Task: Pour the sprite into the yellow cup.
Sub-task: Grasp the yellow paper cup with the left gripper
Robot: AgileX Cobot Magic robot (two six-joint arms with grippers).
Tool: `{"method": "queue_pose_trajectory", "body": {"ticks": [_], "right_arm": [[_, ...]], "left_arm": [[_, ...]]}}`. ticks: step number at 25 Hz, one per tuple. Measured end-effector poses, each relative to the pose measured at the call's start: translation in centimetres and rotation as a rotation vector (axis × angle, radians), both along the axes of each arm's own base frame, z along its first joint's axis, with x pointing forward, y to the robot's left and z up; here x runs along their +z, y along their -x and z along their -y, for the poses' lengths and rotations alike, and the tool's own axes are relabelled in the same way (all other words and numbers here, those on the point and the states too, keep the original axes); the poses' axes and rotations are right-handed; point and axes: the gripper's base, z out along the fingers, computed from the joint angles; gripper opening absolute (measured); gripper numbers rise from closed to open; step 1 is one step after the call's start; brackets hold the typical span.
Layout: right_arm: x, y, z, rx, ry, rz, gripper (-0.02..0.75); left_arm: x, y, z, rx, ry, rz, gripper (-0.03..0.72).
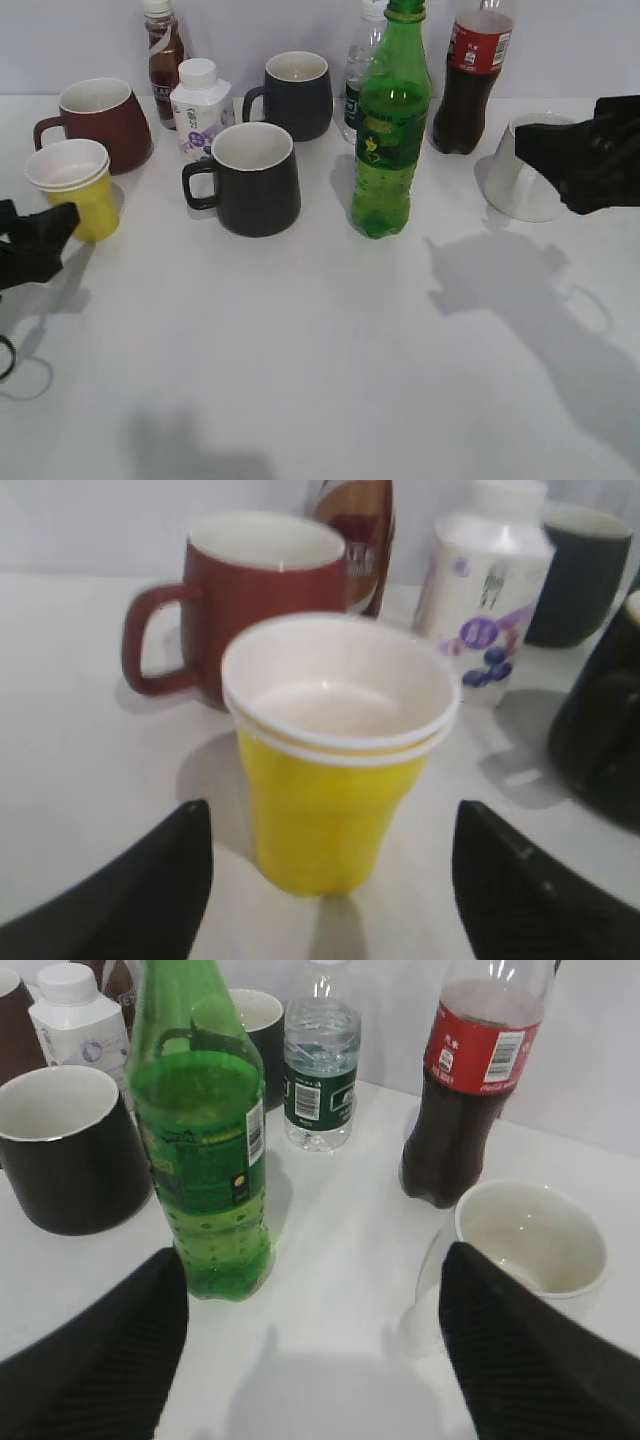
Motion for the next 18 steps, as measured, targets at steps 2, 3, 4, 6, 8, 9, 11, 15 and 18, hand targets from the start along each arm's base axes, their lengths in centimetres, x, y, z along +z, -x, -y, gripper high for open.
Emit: {"method": "queue_pose_trajectory", "body": {"ticks": [2,3,4,6,8,9,11,15,18], "right_arm": [[-0.2,-0.1,0.0,-0.001,0.000,-0.008,0.587],[-0.2,-0.1,0.0,-0.001,0.000,-0.009,0.587],[-0.2,-0.1,-0.1,-0.002,0.000,-0.009,0.587],[-0.2,-0.1,-0.1,-0.002,0.000,-0.009,0.587],[-0.2,-0.2,-0.1,-0.005,-0.002,-0.003,0.587],[-0.1,-0.2,0.0,-0.006,-0.003,-0.001,0.587],[-0.1,-0.2,0.0,-0.007,-0.004,0.001,0.587],[-0.1,-0.2,0.0,-0.008,-0.005,0.003,0.587],[-0.1,-0.3,0.0,-0.011,-0.007,0.010,0.587]], "left_arm": [[-1.4,-0.9,0.2,-0.006,-0.016,-0.020,0.573],[-1.8,-1.3,0.2,-0.011,-0.033,-0.017,0.573],[-2.3,-1.7,0.3,-0.016,-0.048,-0.018,0.573],[-2.9,-2.4,0.4,-0.021,-0.064,-0.011,0.573],[-3.1,-3.1,0.5,-0.026,-0.080,0.005,0.573],[-3.2,-3.5,0.6,-0.028,-0.085,0.014,0.573],[-3.4,-4.3,0.7,-0.030,-0.096,0.029,0.573],[-3.7,-6.2,1.0,-0.030,-0.097,0.050,0.573],[-4.3,-7.8,1.3,-0.030,-0.098,0.057,0.573]]}}
